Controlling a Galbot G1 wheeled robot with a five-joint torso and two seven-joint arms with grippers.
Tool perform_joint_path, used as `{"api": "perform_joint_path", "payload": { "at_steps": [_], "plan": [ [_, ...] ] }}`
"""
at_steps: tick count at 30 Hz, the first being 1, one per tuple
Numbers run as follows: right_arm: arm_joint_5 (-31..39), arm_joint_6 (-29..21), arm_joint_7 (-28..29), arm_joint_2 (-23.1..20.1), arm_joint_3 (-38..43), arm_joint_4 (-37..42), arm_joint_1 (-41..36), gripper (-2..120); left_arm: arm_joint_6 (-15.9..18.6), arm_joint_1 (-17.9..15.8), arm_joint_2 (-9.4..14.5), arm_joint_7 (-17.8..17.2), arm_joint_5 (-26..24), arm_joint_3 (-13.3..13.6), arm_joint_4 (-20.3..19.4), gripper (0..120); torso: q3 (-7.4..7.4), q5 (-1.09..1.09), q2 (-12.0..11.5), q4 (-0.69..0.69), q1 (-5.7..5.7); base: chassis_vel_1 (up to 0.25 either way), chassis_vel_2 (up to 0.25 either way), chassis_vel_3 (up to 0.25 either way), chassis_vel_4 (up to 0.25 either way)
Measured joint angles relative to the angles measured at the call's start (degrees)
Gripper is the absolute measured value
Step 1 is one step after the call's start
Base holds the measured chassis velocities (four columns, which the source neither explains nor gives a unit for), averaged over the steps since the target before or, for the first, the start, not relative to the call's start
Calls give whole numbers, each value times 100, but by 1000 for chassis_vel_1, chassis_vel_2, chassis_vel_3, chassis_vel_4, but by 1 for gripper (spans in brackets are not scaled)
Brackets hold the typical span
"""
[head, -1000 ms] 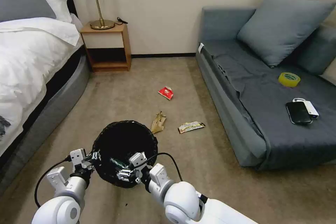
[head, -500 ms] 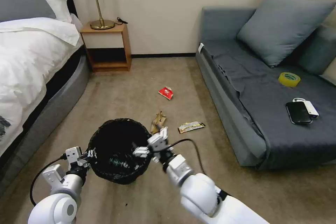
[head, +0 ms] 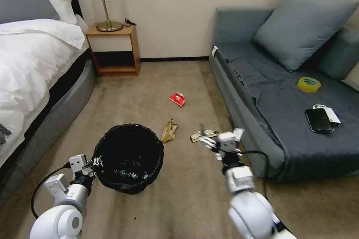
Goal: Pick up the trash bin, then pick up the garbage on the floor and place it into the trash bin.
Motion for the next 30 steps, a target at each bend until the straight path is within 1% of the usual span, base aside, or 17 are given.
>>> {"api": "perform_joint_path", "payload": {
  "at_steps": [2, 4, 8, 13, 22, 30],
  "plan": [
    [-242, 178, -95, 216, 289, 105, -474, 100, -17, 11, -1, 14, 5, -12, -6, 4, 0, -1, 0, 0, 0, 0, 0, 0, 0],
    [-312, 231, -114, 282, 363, 125, -608, 100, -21, 13, 0, 19, 6, -15, -9, 4, 0, 0, 0, 1, 0, 0, 0, 0, 0],
    [-704, 540, -274, 564, 568, 195, -1221, 100, -61, 20, 20, 69, 16, -41, -9, 4, 0, -1, 0, 1, -1, 0, 0, 0, 0],
    [-894, 689, -397, 675, 588, 203, -1465, 100, -92, 36, 37, 95, 19, -60, -8, 4, 0, -1, 0, 1, -1, 0, 0, 0, 0],
    [-976, 653, -522, 777, 604, 219, -1590, 100, -137, 43, 128, 154, -74, -204, -11, 4, 0, -1, 0, 1, 0, 0, 0, 0, 0],
    [-1075, 689, -558, 835, 450, 167, -1751, 100, -170, 51, 183, 173, -129, -260, 5, 4, 0, -1, 0, 1, -1, 0, 0, 0, 0]
  ]
}}
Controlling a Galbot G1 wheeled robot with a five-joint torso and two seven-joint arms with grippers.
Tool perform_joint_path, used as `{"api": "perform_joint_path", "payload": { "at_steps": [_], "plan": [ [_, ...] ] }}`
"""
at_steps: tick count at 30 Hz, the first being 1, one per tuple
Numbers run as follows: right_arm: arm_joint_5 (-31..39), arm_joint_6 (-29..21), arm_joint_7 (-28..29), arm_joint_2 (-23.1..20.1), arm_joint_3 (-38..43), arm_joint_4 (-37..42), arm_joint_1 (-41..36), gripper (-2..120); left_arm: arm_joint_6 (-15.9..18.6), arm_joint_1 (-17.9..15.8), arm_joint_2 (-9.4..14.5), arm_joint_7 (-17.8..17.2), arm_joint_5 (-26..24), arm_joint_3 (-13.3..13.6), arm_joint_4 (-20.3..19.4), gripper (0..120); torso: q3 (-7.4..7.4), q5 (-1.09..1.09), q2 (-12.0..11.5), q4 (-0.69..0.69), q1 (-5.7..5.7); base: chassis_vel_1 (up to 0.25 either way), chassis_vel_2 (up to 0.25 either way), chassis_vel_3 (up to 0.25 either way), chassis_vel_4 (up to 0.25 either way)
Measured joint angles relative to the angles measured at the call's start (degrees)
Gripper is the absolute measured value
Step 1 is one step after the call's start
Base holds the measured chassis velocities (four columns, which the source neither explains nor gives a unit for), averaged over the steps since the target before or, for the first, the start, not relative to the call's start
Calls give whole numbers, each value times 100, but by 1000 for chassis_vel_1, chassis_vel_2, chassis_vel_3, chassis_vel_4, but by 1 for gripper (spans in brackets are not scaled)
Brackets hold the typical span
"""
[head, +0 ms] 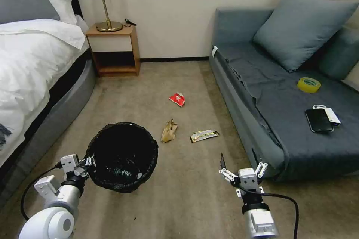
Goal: Pick up the trash bin, then pick up the garbage on the floor and place it into the trash bin.
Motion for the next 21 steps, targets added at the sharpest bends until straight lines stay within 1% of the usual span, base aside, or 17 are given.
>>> {"api": "perform_joint_path", "payload": {
  "at_steps": [12, 21],
  "plan": [
    [-90, -40, -45, -13, -259, -62, -2, 100, -105, 130, -25, 2, 1, -61, -43, 4, 0, 0, 0, 0, 0, 0, 0, 0, 0],
    [-68, 80, -62, -72, -326, -116, 2, 100, -139, 211, -51, 6, 1, -140, -107, 4, 0, 1, 0, 0, 0, 0, 0, 0, 0]
  ]
}}
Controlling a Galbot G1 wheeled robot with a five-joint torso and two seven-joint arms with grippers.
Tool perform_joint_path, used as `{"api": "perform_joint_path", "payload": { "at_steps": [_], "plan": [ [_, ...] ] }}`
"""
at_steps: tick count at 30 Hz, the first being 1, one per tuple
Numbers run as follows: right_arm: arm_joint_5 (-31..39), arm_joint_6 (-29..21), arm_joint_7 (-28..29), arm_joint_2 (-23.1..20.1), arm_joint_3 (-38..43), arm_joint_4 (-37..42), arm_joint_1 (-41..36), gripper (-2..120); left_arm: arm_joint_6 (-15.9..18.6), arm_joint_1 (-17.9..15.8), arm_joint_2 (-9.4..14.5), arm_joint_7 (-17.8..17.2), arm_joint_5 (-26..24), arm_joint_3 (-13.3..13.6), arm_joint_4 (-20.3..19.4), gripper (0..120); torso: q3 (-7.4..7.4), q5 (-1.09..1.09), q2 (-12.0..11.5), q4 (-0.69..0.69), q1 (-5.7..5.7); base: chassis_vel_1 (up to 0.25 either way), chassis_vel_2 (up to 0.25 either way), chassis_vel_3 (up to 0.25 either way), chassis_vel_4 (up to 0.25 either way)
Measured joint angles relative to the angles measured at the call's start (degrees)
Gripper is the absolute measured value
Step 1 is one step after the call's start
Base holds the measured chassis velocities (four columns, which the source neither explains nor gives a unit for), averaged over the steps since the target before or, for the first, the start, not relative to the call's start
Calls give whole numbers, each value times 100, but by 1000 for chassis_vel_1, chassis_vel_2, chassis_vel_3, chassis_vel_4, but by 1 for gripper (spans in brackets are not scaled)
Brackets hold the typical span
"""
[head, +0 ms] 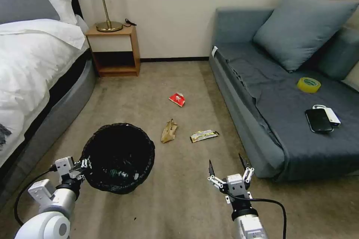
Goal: Pick up the trash bin, then pick up the garbage on the floor and place it into the trash bin.
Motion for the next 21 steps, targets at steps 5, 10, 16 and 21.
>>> {"api": "perform_joint_path", "payload": {
  "at_steps": [5, 10, 16, 21],
  "plan": [
    [3, 32, -2, -8, -7, -23, 14, 100, -9, 1, -14, 0, 0, -5, -9, 4, 0, 0, 0, 0, 0, -60, 69, 65, -55],
    [6, 48, -2, -19, -12, -43, 35, 100, -40, -2, -34, 0, 11, -5, -9, 4, 0, 0, 0, 0, 1, -141, 132, 123, -133],
    [20, 82, 5, -23, -13, -89, 64, 100, -69, -14, -48, 0, 20, -5, 33, 4, 1, -1, 0, 0, 1, -121, 127, 121, -121],
    [32, 91, 7, -44, -16, -109, 80, 100, -71, -23, -59, 0, 21, -5, 36, 4, 0, 0, 0, 0, 1, -89, 115, 93, -98]
  ]
}}
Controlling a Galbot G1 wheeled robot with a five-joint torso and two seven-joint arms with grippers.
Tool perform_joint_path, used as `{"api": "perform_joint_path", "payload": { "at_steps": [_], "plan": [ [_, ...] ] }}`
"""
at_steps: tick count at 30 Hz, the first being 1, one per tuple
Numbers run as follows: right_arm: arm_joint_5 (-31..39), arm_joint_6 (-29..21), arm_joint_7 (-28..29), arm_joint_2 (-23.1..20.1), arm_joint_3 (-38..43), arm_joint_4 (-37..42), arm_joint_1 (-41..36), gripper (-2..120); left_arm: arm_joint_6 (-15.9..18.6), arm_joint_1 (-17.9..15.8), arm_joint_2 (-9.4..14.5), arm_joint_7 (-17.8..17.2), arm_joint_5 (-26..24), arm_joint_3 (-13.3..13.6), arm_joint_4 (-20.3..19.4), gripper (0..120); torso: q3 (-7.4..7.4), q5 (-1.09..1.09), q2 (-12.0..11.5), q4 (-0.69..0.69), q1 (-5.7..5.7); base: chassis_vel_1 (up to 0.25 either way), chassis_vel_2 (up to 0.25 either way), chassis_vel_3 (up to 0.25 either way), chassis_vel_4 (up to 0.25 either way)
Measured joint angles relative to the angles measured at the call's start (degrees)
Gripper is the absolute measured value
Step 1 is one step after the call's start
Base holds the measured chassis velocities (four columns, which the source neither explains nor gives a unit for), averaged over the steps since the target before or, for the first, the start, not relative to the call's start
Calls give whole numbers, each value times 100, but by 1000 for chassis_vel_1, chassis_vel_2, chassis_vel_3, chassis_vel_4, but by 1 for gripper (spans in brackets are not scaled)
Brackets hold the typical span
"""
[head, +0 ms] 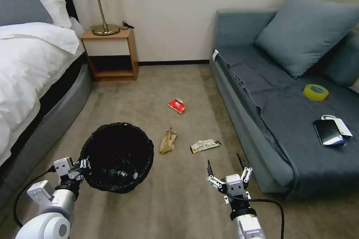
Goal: Pick up the trash bin, then pick up the garbage on the floor and place it into the trash bin.
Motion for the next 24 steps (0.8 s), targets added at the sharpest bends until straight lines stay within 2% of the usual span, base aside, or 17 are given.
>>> {"api": "perform_joint_path", "payload": {
  "at_steps": [24],
  "plan": [
    [80, -62, -20, -35, -59, -167, 104, 100, 21, -113, 36, 0, -9, -104, 36, 4, 0, 0, 0, 0, 0, -117, 114, 121, -120]
  ]
}}
